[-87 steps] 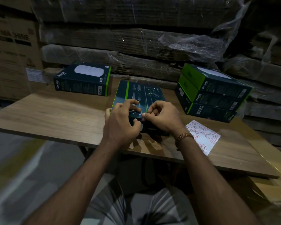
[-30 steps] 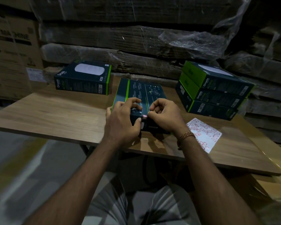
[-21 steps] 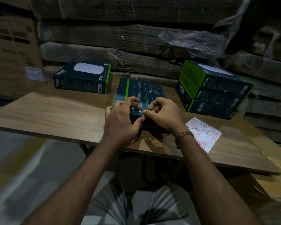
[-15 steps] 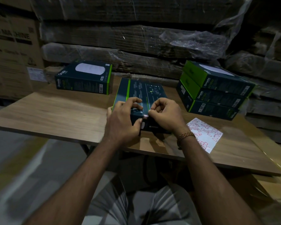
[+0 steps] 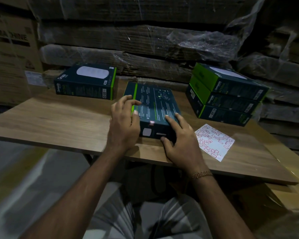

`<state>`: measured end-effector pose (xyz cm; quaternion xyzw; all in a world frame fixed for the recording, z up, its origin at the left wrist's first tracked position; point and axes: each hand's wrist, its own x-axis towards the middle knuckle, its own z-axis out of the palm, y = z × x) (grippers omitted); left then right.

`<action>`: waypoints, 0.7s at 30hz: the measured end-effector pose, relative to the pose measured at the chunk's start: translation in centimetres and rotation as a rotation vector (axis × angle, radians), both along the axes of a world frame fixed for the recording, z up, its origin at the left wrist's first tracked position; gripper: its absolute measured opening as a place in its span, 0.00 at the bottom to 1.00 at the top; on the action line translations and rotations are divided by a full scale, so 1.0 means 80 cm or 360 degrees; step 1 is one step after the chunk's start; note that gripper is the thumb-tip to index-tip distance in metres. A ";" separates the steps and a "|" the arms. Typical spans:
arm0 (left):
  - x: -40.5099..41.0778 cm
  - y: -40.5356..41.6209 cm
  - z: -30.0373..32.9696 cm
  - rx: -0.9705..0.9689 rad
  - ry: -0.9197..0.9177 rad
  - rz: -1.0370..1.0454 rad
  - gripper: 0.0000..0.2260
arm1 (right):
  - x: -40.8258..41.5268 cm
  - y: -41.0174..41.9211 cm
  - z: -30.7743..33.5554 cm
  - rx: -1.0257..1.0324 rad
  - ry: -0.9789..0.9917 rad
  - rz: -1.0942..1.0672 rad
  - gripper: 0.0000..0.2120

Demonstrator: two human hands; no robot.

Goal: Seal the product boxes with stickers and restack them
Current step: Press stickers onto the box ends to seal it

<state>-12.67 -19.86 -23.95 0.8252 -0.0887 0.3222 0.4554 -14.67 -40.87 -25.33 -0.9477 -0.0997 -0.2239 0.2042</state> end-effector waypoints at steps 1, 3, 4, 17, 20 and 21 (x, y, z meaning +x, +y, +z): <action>0.002 0.000 0.000 -0.0016 -0.0005 0.0026 0.15 | 0.000 0.000 0.000 0.0011 -0.0014 0.0013 0.36; 0.005 0.001 -0.002 -0.0075 0.0008 0.0095 0.12 | 0.001 0.002 -0.001 0.0021 -0.0057 0.0005 0.36; 0.005 0.003 -0.004 -0.0114 0.0038 0.0147 0.12 | 0.000 0.002 -0.002 0.0036 -0.0074 0.0000 0.35; -0.017 0.023 0.012 -0.1443 0.0551 0.0106 0.14 | -0.017 0.001 -0.002 0.0343 -0.0535 0.0209 0.27; -0.033 0.018 0.017 -0.1839 0.0431 0.0154 0.11 | -0.025 0.007 -0.003 0.0379 -0.0591 0.0266 0.27; -0.038 0.014 0.018 -0.1940 0.0390 0.0195 0.13 | -0.028 0.011 -0.003 0.0391 -0.0611 0.0280 0.26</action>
